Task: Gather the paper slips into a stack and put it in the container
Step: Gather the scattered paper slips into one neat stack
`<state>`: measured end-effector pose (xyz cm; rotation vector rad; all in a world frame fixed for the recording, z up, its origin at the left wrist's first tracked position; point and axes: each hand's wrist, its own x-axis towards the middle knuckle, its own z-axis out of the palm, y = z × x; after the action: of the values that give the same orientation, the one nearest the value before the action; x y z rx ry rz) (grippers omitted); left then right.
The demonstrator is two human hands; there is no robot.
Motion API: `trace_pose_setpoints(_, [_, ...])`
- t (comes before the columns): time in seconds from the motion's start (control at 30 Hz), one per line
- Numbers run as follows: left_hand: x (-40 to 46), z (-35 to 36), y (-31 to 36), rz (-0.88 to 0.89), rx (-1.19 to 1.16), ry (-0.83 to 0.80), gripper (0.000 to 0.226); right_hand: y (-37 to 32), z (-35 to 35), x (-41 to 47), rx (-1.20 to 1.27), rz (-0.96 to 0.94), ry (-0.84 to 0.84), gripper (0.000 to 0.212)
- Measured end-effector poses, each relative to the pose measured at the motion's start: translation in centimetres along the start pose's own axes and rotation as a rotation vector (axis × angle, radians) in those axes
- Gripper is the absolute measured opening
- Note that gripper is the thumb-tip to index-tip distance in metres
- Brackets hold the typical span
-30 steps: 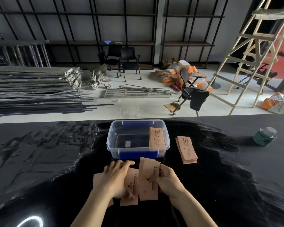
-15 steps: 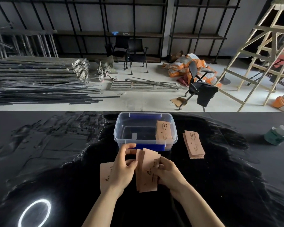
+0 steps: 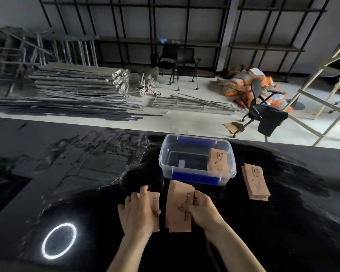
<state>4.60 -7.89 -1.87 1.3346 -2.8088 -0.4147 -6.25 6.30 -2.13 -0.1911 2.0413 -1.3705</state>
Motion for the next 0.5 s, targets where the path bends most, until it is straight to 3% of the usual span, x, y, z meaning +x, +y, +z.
trace_pose_setpoints(0.27, [0.3, -0.2, 0.5, -0.083, -0.88, -0.047, 0.034, -0.3, -0.1, 0.0, 0.0, 0.001, -0.035, 0.029])
trace_pose_setpoints(0.5, [0.1, 0.4, 2.9, -0.07, -1.223, -0.187, 0.022, 1.0, -1.0, 0.5, 0.097, 0.015, -0.01, 0.024])
